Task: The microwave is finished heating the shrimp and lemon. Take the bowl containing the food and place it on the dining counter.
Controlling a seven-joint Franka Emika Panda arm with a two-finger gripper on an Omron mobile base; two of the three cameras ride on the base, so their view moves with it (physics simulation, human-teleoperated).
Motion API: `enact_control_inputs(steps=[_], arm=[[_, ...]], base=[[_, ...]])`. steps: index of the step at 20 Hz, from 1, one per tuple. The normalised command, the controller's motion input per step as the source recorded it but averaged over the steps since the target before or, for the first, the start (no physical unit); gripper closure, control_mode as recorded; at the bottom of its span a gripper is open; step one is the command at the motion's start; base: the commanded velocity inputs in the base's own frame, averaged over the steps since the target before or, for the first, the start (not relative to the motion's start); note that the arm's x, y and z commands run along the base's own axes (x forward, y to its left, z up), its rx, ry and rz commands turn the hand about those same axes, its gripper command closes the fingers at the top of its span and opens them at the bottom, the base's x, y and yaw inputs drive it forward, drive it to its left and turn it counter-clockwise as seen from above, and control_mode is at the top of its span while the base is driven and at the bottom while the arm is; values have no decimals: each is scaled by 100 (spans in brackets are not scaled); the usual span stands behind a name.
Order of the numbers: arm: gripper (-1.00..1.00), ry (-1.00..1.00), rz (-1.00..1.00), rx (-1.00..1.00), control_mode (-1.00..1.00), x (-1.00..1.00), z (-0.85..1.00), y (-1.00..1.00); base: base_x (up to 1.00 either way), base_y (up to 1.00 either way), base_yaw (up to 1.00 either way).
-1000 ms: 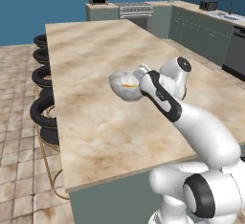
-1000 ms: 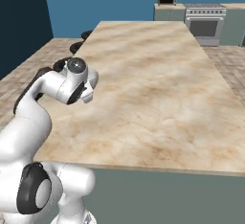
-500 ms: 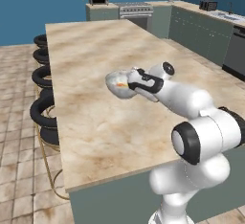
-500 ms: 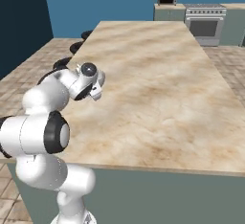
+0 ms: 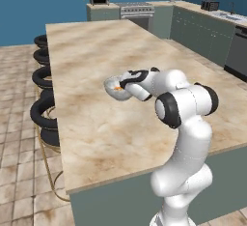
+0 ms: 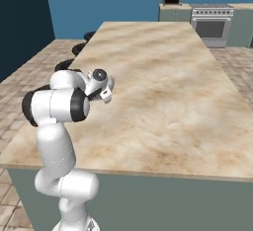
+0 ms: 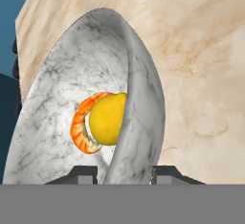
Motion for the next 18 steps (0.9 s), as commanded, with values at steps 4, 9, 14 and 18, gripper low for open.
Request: enact_control_inputs(steps=[4, 9, 14, 18], arm=[[100, 0, 0, -3, -100, 86, -40, 0], [100, 0, 0, -2, -100, 71, -36, 0], [100, 0, 0, -1, -100, 48, -32, 0], [100, 0, 0, -1, -100, 27, -30, 0]], base=[[0, 0, 0], [0, 0, 0], [0, 0, 0], [0, 0, 0]])
